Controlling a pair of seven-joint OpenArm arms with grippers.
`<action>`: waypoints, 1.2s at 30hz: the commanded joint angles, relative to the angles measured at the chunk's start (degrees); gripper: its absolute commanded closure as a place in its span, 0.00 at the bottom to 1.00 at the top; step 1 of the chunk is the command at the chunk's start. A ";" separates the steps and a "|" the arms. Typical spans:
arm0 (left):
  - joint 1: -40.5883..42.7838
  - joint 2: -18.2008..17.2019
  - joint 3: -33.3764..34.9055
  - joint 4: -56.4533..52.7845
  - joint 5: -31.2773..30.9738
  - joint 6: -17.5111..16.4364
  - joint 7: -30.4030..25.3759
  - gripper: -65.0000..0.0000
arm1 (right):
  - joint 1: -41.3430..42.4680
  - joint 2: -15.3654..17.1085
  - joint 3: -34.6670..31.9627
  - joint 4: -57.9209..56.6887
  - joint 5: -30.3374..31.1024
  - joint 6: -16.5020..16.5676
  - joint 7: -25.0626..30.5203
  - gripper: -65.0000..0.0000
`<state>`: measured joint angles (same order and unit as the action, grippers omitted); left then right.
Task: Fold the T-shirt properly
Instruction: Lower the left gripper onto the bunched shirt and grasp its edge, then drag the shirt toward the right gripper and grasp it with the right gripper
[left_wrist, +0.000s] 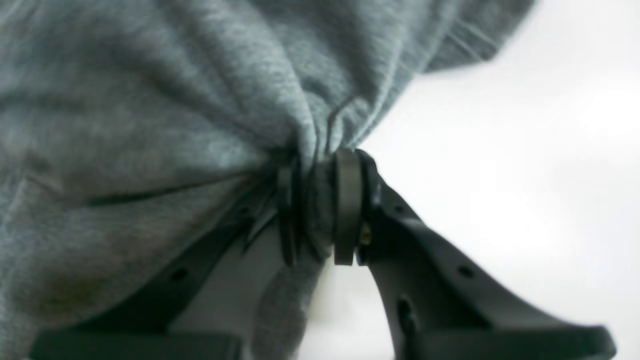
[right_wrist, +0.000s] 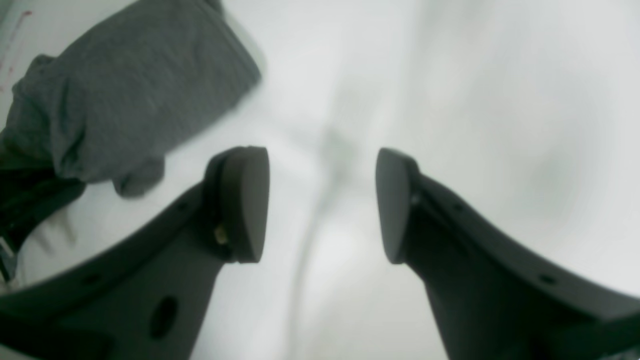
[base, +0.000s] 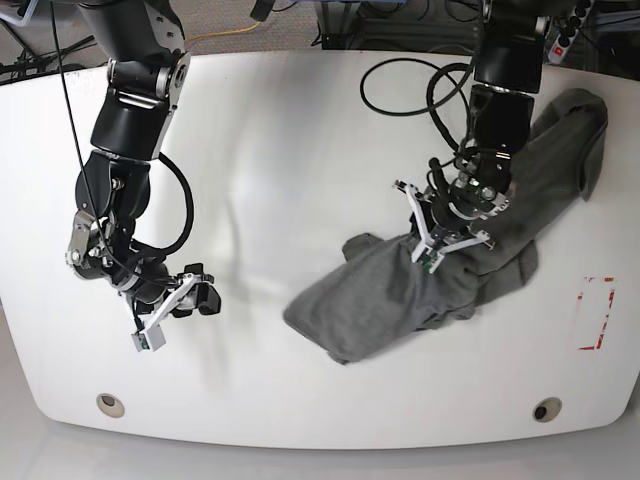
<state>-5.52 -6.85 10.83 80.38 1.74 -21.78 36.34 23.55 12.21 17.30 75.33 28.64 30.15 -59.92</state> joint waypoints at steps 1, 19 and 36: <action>0.64 0.65 2.49 3.53 -0.55 -0.24 -0.34 0.91 | 1.64 1.99 0.24 1.11 3.14 0.49 0.54 0.51; 5.91 0.57 -1.20 21.99 -0.99 -0.33 6.17 0.46 | -5.05 9.73 -0.20 -7.33 28.46 0.13 -0.17 0.51; 9.26 0.48 -20.98 30.96 -1.08 -11.05 12.67 0.43 | -17.35 2.61 -0.11 1.29 30.04 -3.73 -5.18 0.51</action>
<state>3.86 -6.17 -9.17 110.21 1.17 -31.79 49.69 5.26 14.22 16.86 75.37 57.34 26.57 -66.15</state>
